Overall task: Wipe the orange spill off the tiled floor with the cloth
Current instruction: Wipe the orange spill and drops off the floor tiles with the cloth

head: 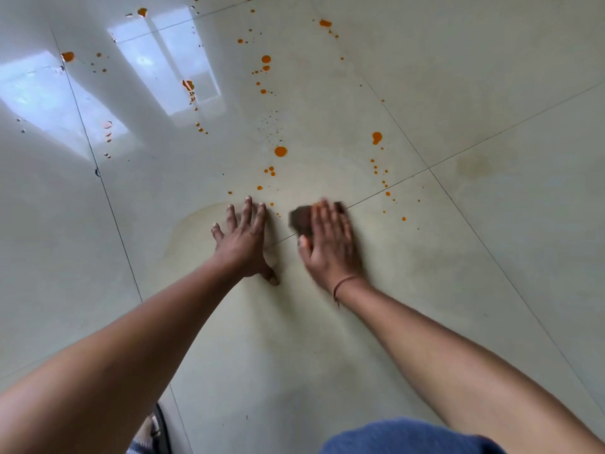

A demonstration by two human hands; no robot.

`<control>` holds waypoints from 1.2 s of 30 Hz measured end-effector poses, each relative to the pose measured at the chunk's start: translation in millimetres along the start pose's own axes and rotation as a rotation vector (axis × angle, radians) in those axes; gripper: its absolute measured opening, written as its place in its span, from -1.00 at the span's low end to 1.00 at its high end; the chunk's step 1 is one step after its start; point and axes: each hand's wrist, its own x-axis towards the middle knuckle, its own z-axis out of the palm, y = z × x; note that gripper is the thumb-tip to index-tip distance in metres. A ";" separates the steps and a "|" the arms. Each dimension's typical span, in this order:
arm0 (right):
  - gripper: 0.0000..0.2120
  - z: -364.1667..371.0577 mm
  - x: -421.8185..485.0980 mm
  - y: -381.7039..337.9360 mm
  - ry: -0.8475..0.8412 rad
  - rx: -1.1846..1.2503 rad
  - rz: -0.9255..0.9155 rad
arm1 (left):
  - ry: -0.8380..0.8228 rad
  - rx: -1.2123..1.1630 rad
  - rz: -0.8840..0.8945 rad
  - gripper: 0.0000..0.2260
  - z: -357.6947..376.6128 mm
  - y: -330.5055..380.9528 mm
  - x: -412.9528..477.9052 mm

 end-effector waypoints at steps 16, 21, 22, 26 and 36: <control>-0.33 -8.6 -35.8 27.5 -0.147 -0.056 -0.369 | -0.021 -0.012 -0.064 0.39 -5.8 -51.9 -4.7; -0.34 7.1 46.4 -24.8 -0.002 -0.025 0.002 | -0.058 -0.091 -0.100 0.43 -6.2 -57.1 3.1; -0.35 12.4 35.7 -38.8 -0.023 -0.016 -0.109 | -0.060 -0.095 -0.100 0.43 -6.3 -58.2 2.0; -0.33 -0.8 -47.2 -10.4 -0.223 -0.061 -0.461 | -0.070 -0.094 -0.091 0.42 -5.6 -60.2 -0.1; -0.36 18.3 -2.3 -48.4 -0.162 -0.052 -0.343 | -0.058 0.039 -0.083 0.28 -44.1 -69.1 23.7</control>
